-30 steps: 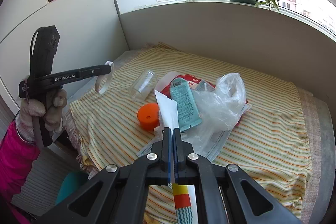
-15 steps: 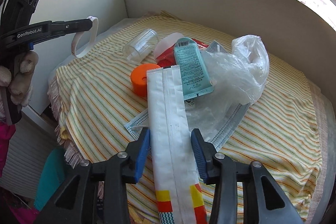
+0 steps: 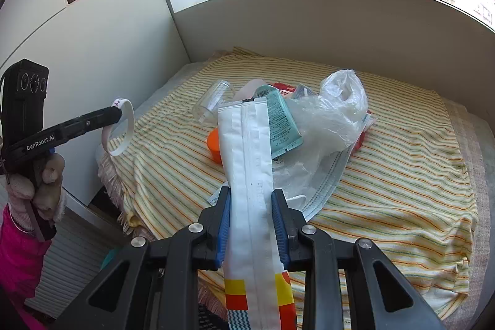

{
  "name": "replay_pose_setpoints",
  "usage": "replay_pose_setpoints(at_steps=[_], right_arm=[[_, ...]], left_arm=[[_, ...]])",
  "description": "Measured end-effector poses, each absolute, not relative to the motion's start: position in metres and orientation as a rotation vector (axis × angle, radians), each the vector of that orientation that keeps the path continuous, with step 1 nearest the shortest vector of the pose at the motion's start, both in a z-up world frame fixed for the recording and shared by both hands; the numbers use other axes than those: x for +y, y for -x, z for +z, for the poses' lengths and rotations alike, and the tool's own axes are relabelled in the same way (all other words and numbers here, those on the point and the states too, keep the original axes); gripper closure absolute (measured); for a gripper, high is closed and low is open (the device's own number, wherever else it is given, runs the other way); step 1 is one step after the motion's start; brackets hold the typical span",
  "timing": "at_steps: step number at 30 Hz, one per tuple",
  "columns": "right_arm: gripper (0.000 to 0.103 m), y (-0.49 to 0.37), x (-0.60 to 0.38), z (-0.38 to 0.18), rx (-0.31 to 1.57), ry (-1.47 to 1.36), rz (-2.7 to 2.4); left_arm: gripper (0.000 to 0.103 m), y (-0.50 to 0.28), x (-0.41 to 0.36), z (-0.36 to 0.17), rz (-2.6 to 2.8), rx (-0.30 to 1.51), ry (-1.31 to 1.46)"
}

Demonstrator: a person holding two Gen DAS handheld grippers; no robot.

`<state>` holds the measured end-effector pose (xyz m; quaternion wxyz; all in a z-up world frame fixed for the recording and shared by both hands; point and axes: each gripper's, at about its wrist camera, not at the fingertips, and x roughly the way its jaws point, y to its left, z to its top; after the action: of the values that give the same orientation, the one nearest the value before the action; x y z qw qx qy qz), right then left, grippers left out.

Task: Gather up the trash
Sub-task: 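Lift the cup and paper strip and carry them down toward the blue wastebasket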

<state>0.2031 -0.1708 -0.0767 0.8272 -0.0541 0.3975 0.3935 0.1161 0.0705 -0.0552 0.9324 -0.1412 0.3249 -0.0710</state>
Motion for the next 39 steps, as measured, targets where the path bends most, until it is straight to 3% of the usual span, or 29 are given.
replay_pose_setpoints(at_steps=[9,19,39], right_arm=[[0.077,-0.154,-0.179,-0.061,0.821,0.077,0.905],[0.077,-0.106,-0.19,-0.079,0.865,0.033,0.949],[0.077,-0.059,-0.196,-0.161,1.057,0.021,0.926]], left_arm=[[0.102,-0.075,0.044,-0.06,-0.182,0.672,0.279],[0.102,-0.039,0.017,-0.084,-0.208,0.724,0.273],[0.102,-0.014,-0.02,-0.204,-0.23,0.99,0.315]])
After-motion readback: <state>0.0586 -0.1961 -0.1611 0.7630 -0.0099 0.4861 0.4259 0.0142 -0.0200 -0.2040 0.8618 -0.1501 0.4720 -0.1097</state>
